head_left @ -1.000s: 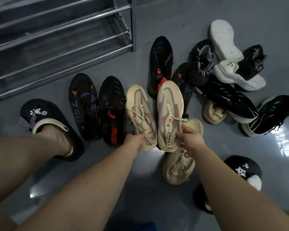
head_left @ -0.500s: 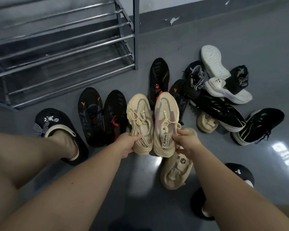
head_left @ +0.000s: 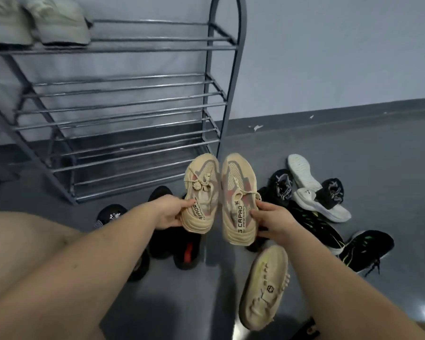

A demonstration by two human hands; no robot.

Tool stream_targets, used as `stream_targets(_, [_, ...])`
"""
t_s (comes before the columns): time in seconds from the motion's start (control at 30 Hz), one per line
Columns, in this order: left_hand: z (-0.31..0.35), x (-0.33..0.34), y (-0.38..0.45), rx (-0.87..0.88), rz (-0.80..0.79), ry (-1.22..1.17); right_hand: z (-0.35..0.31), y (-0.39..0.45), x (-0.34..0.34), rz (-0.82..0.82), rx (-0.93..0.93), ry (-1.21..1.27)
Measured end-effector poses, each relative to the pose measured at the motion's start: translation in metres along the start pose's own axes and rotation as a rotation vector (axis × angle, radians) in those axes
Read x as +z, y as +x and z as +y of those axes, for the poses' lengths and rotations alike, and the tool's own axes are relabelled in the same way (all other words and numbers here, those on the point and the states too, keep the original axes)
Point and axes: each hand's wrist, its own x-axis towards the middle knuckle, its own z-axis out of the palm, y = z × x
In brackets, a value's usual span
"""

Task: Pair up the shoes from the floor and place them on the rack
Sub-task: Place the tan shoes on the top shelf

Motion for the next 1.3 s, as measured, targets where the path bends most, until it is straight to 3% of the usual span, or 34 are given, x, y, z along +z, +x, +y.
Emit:
stream_targets(0.5, [0.111, -0.096, -0.115, 0.207, 0.044, 0.01, -0.151, -0.043, 0.102, -0.133, -0.23, -0.102])
stream_targets(0.97, [0.184, -0.085, -0.166, 0.367, -0.034, 0.056, -0.251, -0.087, 0.078, -0.117, -0.329, -0.24])
stream_targets(1.3, [0.228, -0.071, -0.197, 0.464, 0.023, 0.039, -0.28, -0.107, 0.082, -0.098, -0.379, -0.22])
